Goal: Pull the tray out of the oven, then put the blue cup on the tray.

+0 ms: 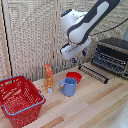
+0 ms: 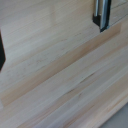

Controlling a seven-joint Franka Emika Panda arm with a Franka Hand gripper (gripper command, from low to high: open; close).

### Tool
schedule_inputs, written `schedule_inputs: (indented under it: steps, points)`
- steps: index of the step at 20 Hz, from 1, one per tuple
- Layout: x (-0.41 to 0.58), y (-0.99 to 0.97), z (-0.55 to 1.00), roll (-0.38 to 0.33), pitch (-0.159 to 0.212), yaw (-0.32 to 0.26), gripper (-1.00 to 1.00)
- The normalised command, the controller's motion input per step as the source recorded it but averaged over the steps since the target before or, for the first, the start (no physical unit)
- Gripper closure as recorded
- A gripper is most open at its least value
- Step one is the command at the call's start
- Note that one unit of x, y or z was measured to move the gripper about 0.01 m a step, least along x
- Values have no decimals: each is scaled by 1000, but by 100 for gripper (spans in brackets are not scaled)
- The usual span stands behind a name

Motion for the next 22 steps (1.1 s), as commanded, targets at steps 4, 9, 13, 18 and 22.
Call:
schedule_inputs:
  steps: [4, 9, 13, 18, 22]
  points:
    - [0, -278, -111, -286, -24, 141, -100]
    - [0, -277, -132, -293, 0, 155, -100]
    - [0, -294, -136, -297, 37, 150, -100]
    - [0, -279, -114, -288, 69, 162, -100]
    - [0, -259, -46, -264, 9, 176, -100]
